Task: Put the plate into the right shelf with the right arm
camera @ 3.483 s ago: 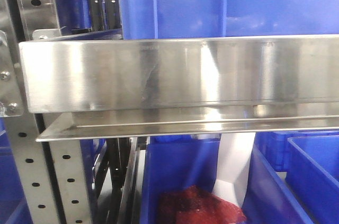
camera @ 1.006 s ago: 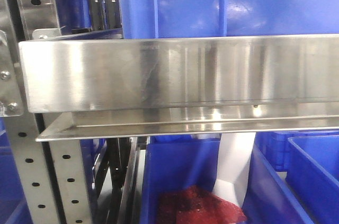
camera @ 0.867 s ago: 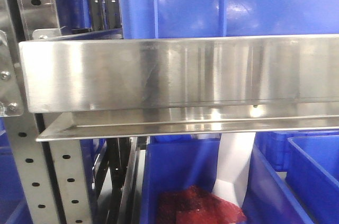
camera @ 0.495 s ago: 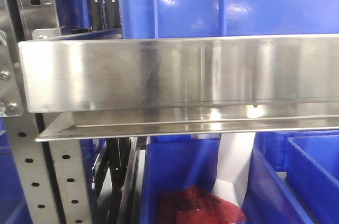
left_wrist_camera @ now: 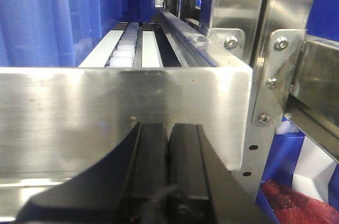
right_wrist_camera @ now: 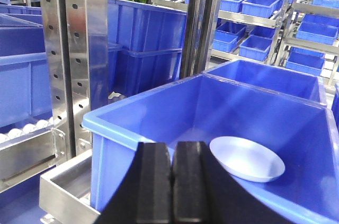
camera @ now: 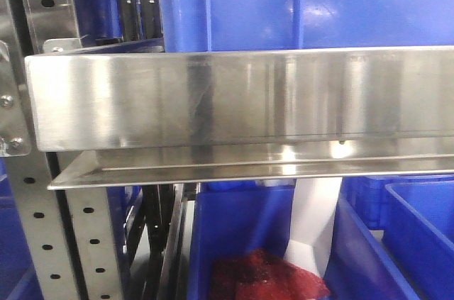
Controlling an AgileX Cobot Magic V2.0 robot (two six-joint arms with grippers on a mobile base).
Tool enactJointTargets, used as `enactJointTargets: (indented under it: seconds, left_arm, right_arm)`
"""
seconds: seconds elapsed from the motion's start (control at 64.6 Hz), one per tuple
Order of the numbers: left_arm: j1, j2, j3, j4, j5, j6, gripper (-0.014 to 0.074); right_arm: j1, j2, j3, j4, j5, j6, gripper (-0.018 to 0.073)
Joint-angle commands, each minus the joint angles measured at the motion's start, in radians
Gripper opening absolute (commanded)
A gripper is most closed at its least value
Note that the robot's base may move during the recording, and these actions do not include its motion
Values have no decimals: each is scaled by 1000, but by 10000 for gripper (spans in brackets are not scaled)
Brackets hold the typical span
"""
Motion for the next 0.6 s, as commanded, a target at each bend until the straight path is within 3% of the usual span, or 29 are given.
enactJointTargets:
  seconds: [0.0,0.201,0.341,0.418,0.588]
  left_arm:
    - [-2,-5,8,-4,-86,-3,-47]
    - [-2,-5,8,-4,-86,-3,-47]
    - [-2,-5,8,-4,-86,-3,-47]
    - [-2,-5,8,-4,-86,-3,-47]
    - [-2,-5,8,-4,-86,-3,-47]
  right_arm:
    - [-4,-2,8,-14,-130,2,56]
    - [-10,-102,178,-78,-377,2,56]
    - [-69,-193,374,-78,-515,22,56]
    - [-121,-240,484,-94,-561,73,56]
    - [-217,-330,667,-242,-568,287,56]
